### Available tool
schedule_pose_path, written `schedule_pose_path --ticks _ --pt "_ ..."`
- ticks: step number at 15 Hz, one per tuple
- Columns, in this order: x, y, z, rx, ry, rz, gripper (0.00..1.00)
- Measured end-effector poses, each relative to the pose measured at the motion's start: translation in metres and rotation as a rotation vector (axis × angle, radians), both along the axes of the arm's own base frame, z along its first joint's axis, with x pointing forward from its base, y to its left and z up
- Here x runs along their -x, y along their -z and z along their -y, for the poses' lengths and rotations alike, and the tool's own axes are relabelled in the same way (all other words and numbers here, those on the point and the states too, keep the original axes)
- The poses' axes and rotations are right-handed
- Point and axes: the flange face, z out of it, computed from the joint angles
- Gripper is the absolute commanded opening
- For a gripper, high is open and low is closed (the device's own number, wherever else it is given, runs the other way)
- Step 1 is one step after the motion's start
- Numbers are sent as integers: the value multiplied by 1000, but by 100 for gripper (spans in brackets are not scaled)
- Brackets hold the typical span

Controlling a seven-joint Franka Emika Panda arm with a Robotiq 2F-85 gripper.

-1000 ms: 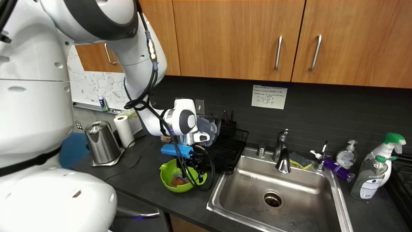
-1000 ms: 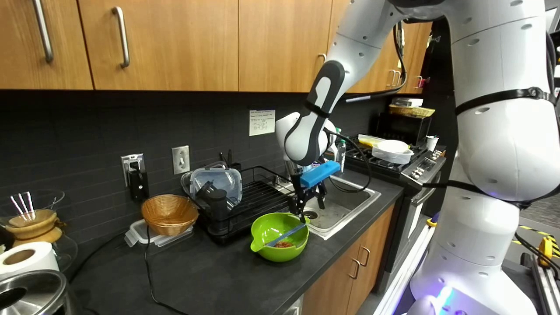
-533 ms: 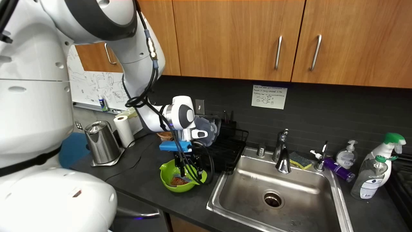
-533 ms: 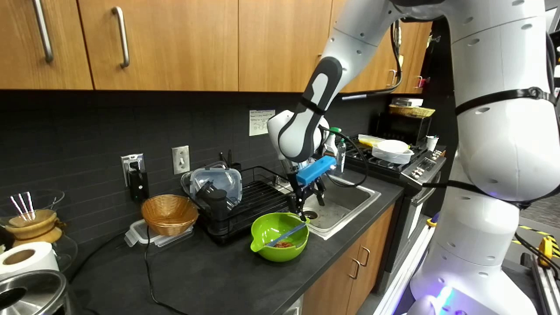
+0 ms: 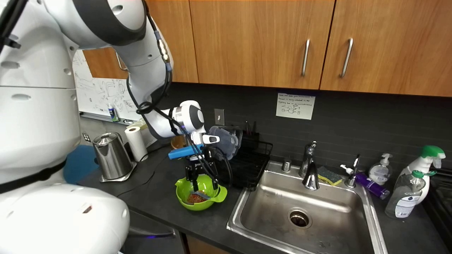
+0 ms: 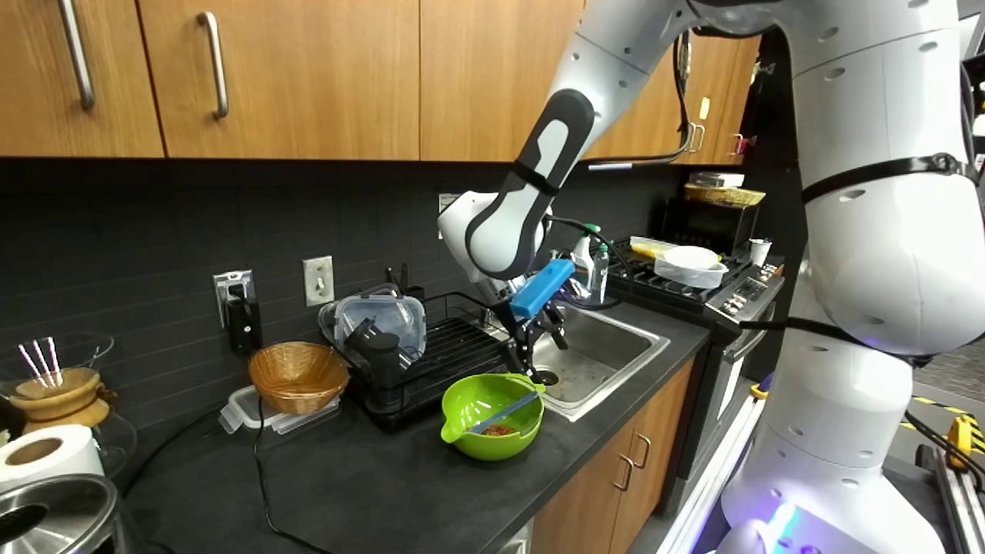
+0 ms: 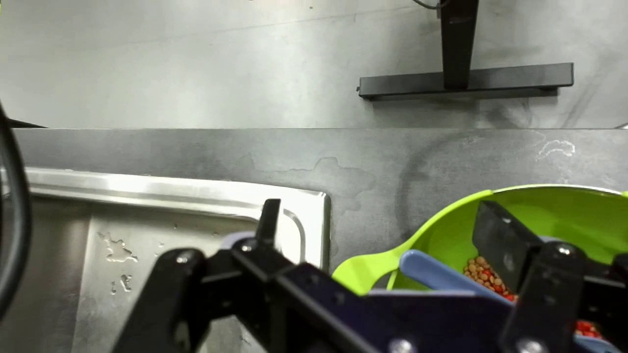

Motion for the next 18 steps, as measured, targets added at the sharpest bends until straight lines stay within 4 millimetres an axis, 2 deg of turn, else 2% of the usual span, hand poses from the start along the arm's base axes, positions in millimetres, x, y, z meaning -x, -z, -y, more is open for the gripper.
schedule_pose_path --ticks 4,9,18 --pt "-4 -4 -9 62 -93 -57 100" --pt "-10 1 -19 122 -224 -140 100" --pt "-11 10 -54 160 -491 -265 100"
